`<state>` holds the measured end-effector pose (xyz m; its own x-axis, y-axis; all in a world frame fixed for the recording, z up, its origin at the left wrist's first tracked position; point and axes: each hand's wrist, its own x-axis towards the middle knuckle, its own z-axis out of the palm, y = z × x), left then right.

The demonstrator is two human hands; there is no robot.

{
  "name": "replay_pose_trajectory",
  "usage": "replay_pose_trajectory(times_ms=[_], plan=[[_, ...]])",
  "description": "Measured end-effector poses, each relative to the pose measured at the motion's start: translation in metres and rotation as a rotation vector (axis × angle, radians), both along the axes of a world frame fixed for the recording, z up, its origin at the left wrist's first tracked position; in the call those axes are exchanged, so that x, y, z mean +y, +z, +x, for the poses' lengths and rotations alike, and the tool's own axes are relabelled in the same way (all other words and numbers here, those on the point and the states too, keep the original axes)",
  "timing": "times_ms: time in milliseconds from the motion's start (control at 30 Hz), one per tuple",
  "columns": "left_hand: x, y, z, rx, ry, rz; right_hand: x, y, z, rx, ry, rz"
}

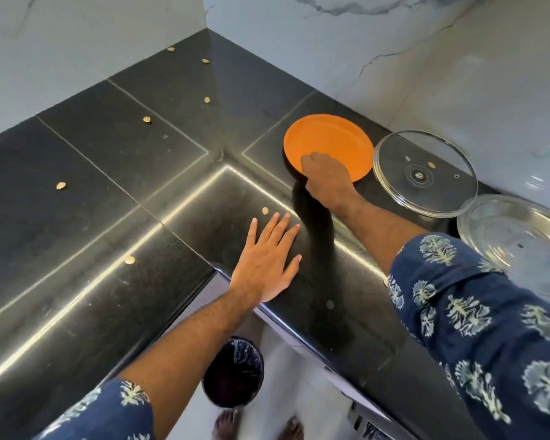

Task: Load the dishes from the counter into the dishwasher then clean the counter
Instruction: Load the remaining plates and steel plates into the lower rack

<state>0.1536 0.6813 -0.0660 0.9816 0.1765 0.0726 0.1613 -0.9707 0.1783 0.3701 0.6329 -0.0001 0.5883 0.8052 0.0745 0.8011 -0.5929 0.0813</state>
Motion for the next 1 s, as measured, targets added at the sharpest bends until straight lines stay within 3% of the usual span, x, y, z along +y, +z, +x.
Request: replay_pose_trajectory(times_ms=[100,233,467,600,700,833,900,1000], plan=[[0.003,0.004,-0.001,-0.069,-0.017,-0.059,0.000,0.006,-0.024,0.023,0.035,0.221],[0.008,0.012,-0.008,-0.330,0.008,-0.384,-0.018,0.043,-0.065,0.095,-0.019,0.506],[0.013,0.014,-0.012,-0.524,0.107,-0.806,-0.134,0.101,-0.157,0.259,-0.216,0.779],[-0.006,0.046,-0.015,-0.299,0.308,-1.454,-0.222,0.111,-0.219,0.258,-0.287,0.783],[-0.054,0.078,-0.025,0.119,0.221,-1.718,-0.299,0.115,-0.277,0.203,-0.324,0.824],[-0.142,0.109,-0.050,0.697,-0.094,-1.670,-0.390,0.110,-0.357,0.105,-0.302,0.768],[-0.193,0.119,-0.072,0.808,-0.163,-1.663,-0.436,0.103,-0.399,0.080,-0.371,0.754],[-0.266,0.120,-0.106,0.815,-0.282,-1.522,-0.502,0.086,-0.466,0.075,-0.474,0.747]])
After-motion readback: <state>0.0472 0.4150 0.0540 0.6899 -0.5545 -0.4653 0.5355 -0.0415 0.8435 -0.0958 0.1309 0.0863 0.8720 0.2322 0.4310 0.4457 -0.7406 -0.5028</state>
